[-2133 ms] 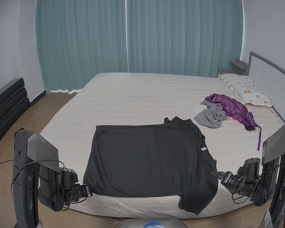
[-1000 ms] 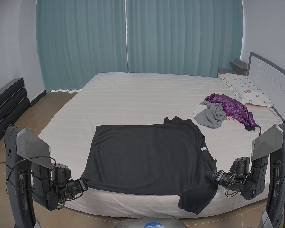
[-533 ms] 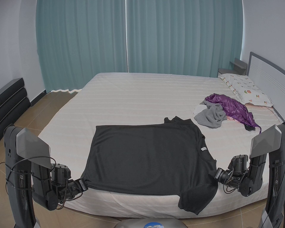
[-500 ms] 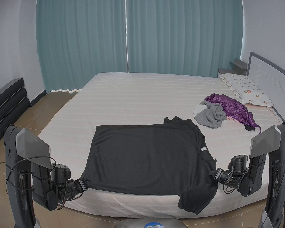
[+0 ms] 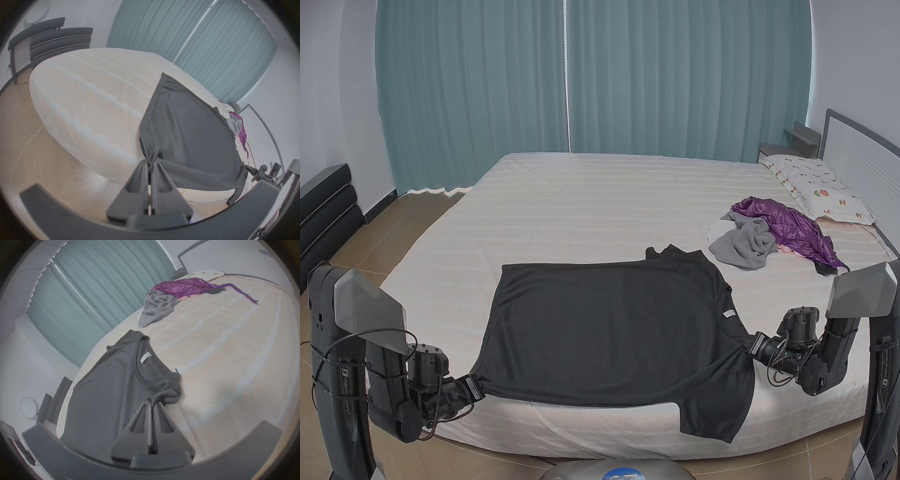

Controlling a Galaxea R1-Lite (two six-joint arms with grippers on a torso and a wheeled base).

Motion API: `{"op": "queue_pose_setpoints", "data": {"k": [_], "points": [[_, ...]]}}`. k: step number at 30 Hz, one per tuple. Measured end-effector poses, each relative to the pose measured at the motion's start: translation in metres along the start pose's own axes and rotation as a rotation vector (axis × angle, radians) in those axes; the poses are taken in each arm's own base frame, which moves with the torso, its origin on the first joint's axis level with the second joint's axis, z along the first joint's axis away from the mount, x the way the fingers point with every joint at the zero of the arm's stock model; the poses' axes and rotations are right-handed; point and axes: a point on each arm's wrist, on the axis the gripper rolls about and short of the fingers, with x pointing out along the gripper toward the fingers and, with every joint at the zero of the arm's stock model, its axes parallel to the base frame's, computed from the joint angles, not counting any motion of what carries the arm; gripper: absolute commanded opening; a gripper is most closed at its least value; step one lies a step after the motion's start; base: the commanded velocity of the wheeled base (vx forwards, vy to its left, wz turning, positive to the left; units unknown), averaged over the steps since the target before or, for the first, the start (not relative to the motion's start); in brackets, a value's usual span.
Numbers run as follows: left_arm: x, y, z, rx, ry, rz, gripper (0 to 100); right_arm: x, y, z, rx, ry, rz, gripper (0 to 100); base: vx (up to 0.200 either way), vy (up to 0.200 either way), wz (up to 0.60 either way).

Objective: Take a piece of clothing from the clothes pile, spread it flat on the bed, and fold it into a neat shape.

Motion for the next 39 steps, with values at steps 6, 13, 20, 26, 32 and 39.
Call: {"op": "queue_pose_setpoints", "data": {"k": [6, 13, 20, 26, 32, 39], "points": [[0.001, 0.000, 0.001, -0.020, -0.003, -0.001, 0, 0.011, 0.009, 0.013, -0.005, -0.041, 0.031, 0, 0.000, 0.000, 0.00], [0.001, 0.000, 0.000, -0.021, 0.000, -0.002, 0, 0.025, 0.010, 0.017, -0.003, -0.038, 0.027, 100, 0.000, 0.000, 0.00], [0.001, -0.001, 0.000, -0.020, 0.002, -0.003, 0, 0.028, 0.006, 0.022, 0.004, -0.055, 0.031, 100, 0.000, 0.000, 0.00], [0.001, 0.000, -0.001, -0.020, 0.004, -0.003, 0, 0.010, -0.003, 0.019, -0.006, 0.010, 0.052, 100, 0.000, 0.000, 0.00], [0.001, 0.000, -0.001, -0.020, 0.004, -0.003, 0, -0.024, -0.019, 0.001, -0.069, 0.128, 0.100, 100, 0.000, 0.000, 0.00], [0.001, 0.000, -0.001, -0.020, 0.005, -0.004, 0, -0.048, -0.025, -0.013, -0.129, 0.116, 0.179, 100, 0.000, 0.000, 0.00]]}}
